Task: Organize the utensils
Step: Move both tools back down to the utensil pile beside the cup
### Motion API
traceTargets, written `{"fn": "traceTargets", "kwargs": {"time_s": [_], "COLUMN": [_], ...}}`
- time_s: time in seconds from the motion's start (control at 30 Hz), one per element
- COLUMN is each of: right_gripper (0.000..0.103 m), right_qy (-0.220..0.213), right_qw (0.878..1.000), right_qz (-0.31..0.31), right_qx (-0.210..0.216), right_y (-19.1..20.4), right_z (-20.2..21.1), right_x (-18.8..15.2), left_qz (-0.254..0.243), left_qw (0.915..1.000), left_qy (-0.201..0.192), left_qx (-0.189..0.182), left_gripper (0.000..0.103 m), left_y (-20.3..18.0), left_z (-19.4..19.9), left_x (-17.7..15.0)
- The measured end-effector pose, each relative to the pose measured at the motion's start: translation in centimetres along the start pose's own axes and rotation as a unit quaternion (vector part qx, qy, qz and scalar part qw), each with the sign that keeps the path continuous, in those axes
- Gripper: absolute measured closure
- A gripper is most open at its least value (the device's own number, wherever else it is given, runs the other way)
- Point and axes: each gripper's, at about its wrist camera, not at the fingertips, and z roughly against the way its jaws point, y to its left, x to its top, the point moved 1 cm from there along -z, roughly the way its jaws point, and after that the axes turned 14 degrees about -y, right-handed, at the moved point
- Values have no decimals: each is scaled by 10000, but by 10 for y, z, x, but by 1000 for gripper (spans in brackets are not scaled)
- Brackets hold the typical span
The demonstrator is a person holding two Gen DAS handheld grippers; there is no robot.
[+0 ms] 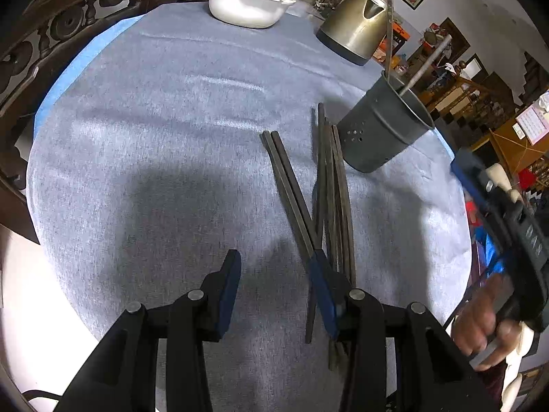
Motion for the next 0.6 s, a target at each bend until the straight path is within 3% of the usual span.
{"fn": "traceTargets", "kwargs": {"time_s": [0.4,0.6], "right_gripper": [75,78], "right_qy": [1079,1397], "right_qw": [9935,9899], "right_qz": [-329,-234], "right_qx": [143,-55], "right_y": [3,10], "right_z": [-33,-49], "right_x": [-47,-54], "left_qz": [202,253], "left_qw": [9998,9997], "left_qy": [-3,42], "left_qx": [12,9], "left_gripper": [61,72], "left_y": [2,0], "left_z": [-23,-38], "left_x": [20,27]}}
